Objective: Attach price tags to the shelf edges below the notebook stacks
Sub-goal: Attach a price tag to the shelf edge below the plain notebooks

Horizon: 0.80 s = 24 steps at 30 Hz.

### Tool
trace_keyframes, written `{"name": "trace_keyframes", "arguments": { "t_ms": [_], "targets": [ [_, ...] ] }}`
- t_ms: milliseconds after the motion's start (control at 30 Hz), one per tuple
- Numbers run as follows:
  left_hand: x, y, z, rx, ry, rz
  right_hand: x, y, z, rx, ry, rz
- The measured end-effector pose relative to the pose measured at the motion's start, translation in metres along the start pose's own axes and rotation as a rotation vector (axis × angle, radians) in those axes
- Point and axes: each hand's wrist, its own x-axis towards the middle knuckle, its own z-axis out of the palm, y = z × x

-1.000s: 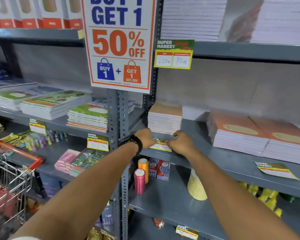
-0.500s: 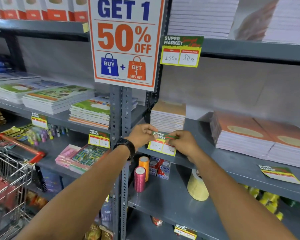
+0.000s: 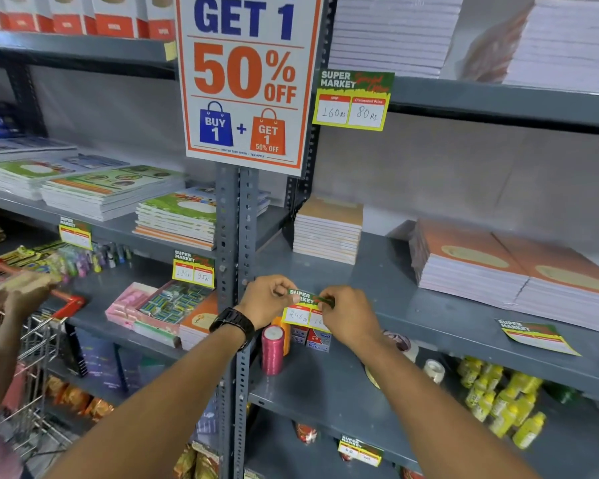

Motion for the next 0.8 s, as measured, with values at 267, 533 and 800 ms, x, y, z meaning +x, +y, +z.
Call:
{"name": "trace_keyframes", "arguments": {
  "t_ms": [267, 533, 800],
  "targets": [
    [0.001, 0.006, 0.009, 0.119, 0.066, 0.014, 0.000, -0.005, 0.003, -0.099, 0.029, 0.000],
    [0.002, 0.005, 0.015, 0.163, 0.106, 0.026, 0.003, -0.004, 0.008, -0.144, 0.040, -0.007],
    [0.003, -0.001, 0.018, 0.281, 0.121, 0.079, 0.007, -0.004, 0.007, -0.180, 0.059, -0.065]
  ]
}}
